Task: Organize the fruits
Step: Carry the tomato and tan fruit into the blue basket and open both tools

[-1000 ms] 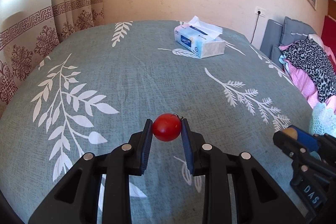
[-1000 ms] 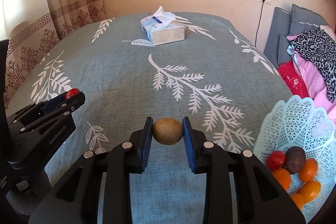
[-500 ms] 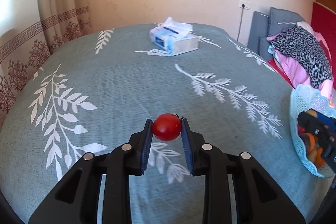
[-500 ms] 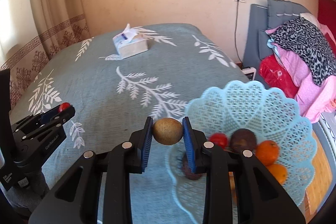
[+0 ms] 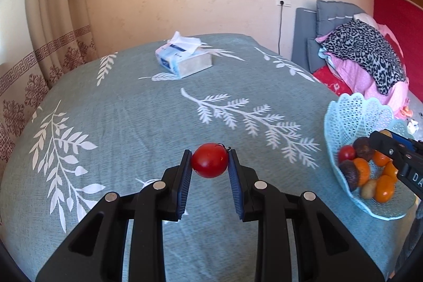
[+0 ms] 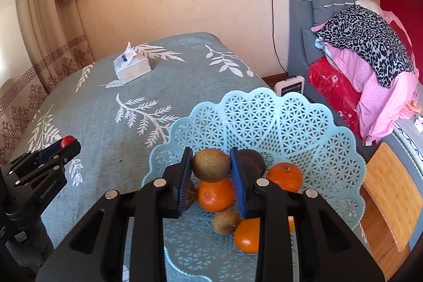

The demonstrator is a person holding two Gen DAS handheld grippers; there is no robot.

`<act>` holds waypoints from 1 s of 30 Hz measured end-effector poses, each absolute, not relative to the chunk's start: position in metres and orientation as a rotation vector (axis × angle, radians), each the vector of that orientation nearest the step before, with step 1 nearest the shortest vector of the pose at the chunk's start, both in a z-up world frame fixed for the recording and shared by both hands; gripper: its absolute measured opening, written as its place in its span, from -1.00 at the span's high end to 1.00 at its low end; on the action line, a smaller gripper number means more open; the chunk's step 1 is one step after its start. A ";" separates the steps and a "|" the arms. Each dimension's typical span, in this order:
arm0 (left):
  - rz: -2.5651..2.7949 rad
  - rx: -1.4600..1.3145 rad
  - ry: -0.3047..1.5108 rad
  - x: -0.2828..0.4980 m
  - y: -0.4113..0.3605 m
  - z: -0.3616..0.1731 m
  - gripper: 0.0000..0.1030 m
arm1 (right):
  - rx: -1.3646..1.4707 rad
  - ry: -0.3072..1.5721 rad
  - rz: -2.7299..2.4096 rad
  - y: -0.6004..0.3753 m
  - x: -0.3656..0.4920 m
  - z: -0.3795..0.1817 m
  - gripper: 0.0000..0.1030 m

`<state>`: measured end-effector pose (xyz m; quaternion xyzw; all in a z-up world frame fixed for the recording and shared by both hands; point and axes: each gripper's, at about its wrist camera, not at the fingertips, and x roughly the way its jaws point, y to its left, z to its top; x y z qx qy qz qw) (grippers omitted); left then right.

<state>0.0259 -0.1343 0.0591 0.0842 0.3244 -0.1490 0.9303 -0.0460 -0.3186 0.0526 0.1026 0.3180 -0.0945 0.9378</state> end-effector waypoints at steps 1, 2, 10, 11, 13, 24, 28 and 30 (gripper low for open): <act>-0.310 0.177 0.663 0.025 -0.137 0.059 0.46 | 0.214 0.648 -0.198 -0.322 -0.048 0.053 0.43; -0.316 0.182 0.663 0.024 -0.140 0.060 0.46 | 0.218 0.647 -0.204 -0.325 -0.049 0.052 0.43; -0.363 0.213 0.664 0.014 -0.163 0.060 0.46 | 0.251 0.637 -0.236 -0.347 -0.063 0.050 0.43; -0.370 0.216 0.665 0.012 -0.167 0.061 0.46 | 0.255 0.636 -0.238 -0.349 -0.064 0.050 0.43; -0.379 0.223 0.664 0.010 -0.171 0.061 0.46 | 0.261 0.634 -0.243 -0.353 -0.067 0.049 0.43; -0.448 0.265 0.647 -0.003 -0.205 0.068 0.46 | 0.301 0.623 -0.281 -0.379 -0.085 0.046 0.43; -0.473 0.278 0.645 -0.007 -0.217 0.069 0.46 | 0.310 0.621 -0.287 -0.385 -0.090 0.045 0.43; -0.489 0.281 0.647 -0.008 -0.223 0.069 0.46 | 0.314 0.619 -0.289 -0.387 -0.092 0.044 0.43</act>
